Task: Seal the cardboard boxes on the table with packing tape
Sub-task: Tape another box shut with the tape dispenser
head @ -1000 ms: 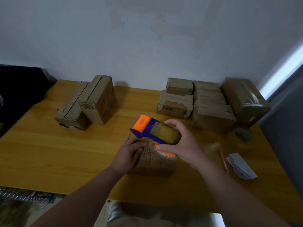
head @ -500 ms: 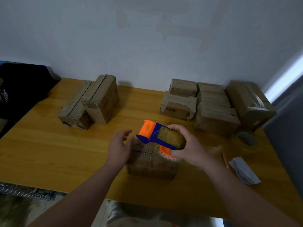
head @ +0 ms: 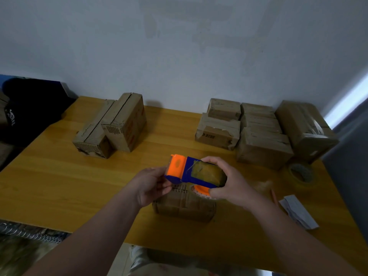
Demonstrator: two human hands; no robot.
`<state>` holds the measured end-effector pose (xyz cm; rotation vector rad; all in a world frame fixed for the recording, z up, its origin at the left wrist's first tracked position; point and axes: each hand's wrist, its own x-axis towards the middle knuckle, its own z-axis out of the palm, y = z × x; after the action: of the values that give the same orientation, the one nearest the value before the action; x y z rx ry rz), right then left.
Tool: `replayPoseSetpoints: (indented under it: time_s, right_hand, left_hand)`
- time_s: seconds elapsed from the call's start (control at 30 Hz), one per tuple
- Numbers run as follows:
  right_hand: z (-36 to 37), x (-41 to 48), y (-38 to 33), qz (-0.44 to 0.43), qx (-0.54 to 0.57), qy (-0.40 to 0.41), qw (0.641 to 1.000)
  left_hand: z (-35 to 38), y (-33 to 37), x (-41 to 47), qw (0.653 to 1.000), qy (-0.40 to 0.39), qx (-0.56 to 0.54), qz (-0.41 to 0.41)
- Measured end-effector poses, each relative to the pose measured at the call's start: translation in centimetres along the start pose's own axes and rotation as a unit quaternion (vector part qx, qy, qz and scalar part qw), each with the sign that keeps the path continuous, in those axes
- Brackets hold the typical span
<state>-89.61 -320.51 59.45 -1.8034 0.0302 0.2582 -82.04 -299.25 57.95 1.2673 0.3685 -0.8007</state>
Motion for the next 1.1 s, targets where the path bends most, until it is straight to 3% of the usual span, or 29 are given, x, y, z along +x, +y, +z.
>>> replayPoseSetpoints:
  time_s: [0.17, 0.37, 0.73, 1.1]
  right_hand:
    - [-0.1, 0.1, -0.3, 0.002, 0.001, -0.004, 1.000]
    - [-0.1, 0.4, -0.5, 0.007, -0.038, -0.022, 0.999]
    - [-1.2, -0.1, -2.7, 0.003, -0.213, -0.046, 0.976]
    - [-2.0, -0.7, -0.9, 0.000, -0.330, -0.029, 0.944]
  left_hand:
    - [-0.5, -0.1, 0.3, 1.000, 0.014, -0.026, -0.010]
    - [-1.2, -0.5, 0.1, 0.998, 0.036, 0.048, 0.021]
    - [-2.9, -0.7, -0.5, 0.976, 0.128, 0.137, 0.114]
    - [-4.4, -2.9, 0.1, 0.963, 0.150, 0.190, 0.118]
